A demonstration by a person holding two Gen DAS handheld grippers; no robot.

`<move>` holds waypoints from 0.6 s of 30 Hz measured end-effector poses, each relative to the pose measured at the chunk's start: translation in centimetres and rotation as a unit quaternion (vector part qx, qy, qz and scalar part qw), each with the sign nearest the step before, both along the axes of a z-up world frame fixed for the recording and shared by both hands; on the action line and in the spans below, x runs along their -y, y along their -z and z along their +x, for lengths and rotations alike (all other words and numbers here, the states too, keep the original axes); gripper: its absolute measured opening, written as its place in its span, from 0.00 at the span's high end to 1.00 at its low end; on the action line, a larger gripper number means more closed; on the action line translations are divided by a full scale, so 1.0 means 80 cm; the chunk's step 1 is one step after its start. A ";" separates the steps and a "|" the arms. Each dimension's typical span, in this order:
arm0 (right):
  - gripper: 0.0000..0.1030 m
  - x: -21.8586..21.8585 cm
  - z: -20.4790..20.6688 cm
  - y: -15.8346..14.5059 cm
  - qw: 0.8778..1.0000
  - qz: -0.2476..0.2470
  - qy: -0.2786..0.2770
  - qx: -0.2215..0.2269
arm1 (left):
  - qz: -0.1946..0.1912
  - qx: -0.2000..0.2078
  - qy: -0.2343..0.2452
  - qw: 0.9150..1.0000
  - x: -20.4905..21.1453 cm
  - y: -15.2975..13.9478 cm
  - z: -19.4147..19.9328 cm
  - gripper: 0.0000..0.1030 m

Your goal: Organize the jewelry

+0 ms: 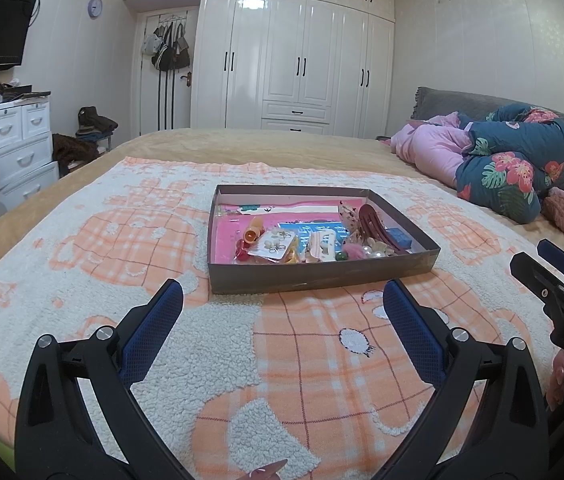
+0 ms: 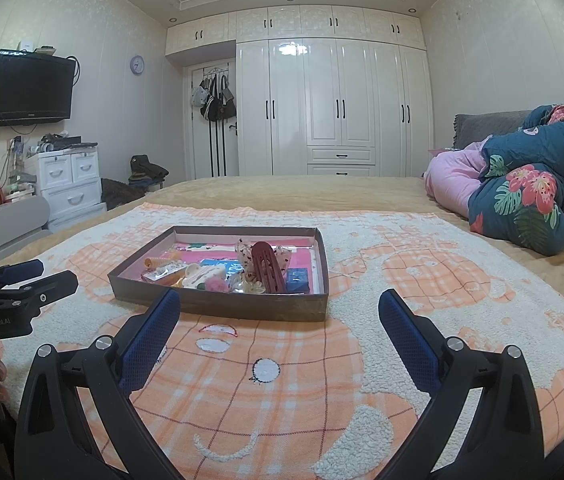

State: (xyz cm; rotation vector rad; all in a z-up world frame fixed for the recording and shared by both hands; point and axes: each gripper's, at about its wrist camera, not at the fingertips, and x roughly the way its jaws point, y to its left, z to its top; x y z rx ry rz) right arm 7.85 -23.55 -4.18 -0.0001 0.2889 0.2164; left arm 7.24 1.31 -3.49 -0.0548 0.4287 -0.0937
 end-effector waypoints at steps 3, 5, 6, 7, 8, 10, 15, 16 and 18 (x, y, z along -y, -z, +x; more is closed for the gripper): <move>0.06 0.000 0.000 0.000 1.000 -0.001 0.000 0.001 | -0.001 0.000 0.000 1.000 0.000 0.000 0.000 0.11; 0.06 0.000 0.000 0.000 1.000 -0.001 0.000 0.001 | 0.000 0.000 -0.001 1.000 0.000 0.000 0.000 0.11; 0.06 0.000 0.000 0.000 1.000 -0.001 0.000 0.001 | 0.001 -0.002 -0.001 1.000 0.000 0.000 0.000 0.11; 0.06 0.000 -0.001 0.000 1.000 -0.001 0.001 0.001 | 0.001 -0.002 -0.002 1.000 -0.001 0.001 0.001 0.11; 0.06 0.000 0.000 0.000 1.000 -0.001 0.001 0.001 | 0.001 -0.003 -0.003 1.000 -0.001 0.001 0.001 0.11; 0.06 0.000 0.000 0.000 1.000 -0.001 0.001 0.001 | 0.001 -0.004 -0.005 1.000 -0.002 0.001 0.001 0.11; 0.06 0.001 0.000 0.000 1.000 -0.001 0.001 0.001 | -0.005 -0.011 -0.013 1.000 -0.002 0.003 0.004 0.11; 0.06 0.000 -0.001 0.000 1.000 -0.001 0.001 0.001 | -0.007 -0.013 -0.011 1.000 -0.002 0.004 0.004 0.11; 0.06 0.001 -0.001 0.000 1.000 -0.001 0.001 0.003 | -0.004 -0.013 -0.015 1.000 -0.001 0.004 0.004 0.11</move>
